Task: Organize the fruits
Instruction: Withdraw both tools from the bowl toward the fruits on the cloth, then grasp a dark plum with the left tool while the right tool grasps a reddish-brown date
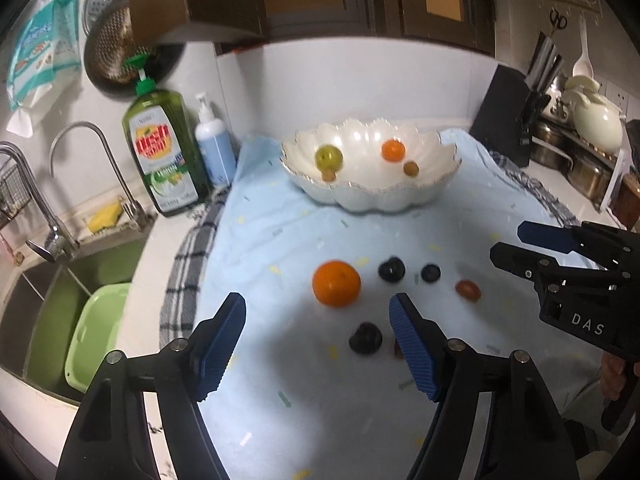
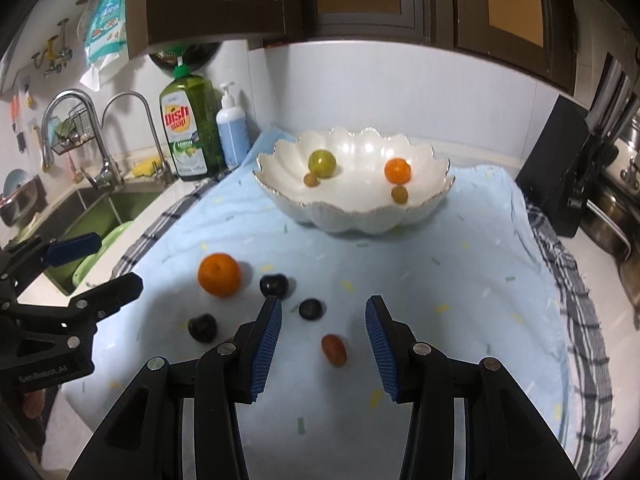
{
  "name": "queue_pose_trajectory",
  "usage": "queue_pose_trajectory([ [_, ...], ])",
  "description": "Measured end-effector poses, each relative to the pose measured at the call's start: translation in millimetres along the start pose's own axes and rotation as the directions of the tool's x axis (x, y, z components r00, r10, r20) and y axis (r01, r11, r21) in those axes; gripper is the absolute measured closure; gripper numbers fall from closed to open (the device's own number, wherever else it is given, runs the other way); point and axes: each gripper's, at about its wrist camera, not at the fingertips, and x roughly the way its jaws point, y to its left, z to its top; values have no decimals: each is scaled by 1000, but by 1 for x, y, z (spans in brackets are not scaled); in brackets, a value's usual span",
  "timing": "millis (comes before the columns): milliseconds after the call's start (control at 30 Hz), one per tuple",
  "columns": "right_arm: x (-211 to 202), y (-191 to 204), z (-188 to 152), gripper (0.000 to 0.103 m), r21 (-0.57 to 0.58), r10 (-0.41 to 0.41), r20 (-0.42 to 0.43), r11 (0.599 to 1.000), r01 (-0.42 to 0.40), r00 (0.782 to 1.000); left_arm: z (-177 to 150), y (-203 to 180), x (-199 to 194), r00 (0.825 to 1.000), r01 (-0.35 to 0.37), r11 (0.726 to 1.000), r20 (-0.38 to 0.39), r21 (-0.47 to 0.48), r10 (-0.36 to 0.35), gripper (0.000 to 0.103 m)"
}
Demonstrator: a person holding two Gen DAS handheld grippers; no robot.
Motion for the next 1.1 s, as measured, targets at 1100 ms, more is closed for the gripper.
queue_pose_trajectory([
  [1100,60,-12,-26,66,50,33,-174,998,-25,984,-31,-13,71,978,121,993,-171,-2,-120,56],
])
